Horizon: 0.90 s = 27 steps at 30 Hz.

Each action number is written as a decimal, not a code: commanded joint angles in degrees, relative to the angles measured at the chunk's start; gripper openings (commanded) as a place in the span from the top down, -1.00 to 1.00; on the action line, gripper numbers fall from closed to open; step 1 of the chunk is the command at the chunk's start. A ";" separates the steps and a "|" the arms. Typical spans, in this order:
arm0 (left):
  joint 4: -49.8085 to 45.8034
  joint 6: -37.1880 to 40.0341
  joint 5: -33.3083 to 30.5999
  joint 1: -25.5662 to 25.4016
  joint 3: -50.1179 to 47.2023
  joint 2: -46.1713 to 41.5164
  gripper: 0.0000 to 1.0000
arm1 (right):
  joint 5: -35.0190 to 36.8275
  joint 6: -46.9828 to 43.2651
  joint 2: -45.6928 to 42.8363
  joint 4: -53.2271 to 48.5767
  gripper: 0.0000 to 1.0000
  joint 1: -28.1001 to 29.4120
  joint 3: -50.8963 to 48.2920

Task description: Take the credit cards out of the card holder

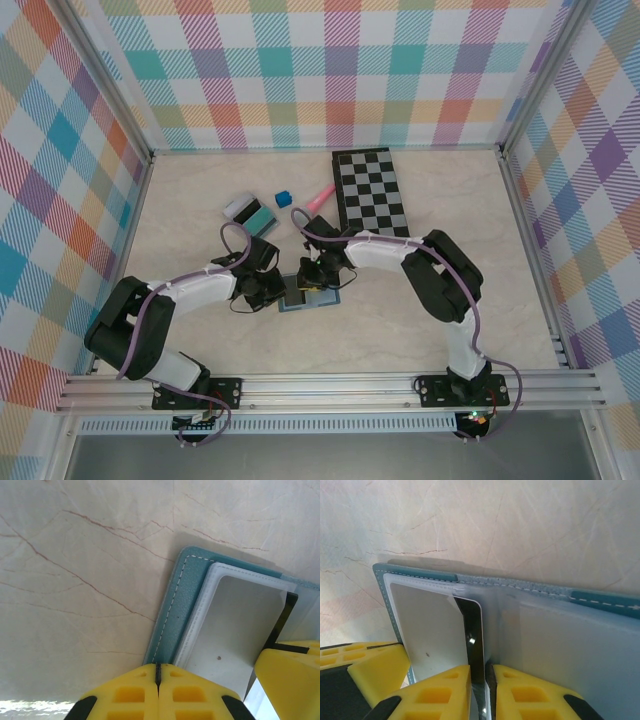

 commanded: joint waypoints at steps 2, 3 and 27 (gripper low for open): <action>-2.34 0.38 -3.13 -0.94 -1.52 3.36 0.94 | -2.83 -1.61 1.14 0.43 0.66 -0.18 -0.72; -2.38 0.36 -3.18 -1.00 -1.55 3.41 0.94 | -2.95 -1.60 0.98 0.75 0.68 -0.18 -0.90; -2.77 0.51 -3.67 -0.93 -1.45 2.83 0.95 | -3.34 -2.27 -5.18 3.91 0.72 -2.73 -7.92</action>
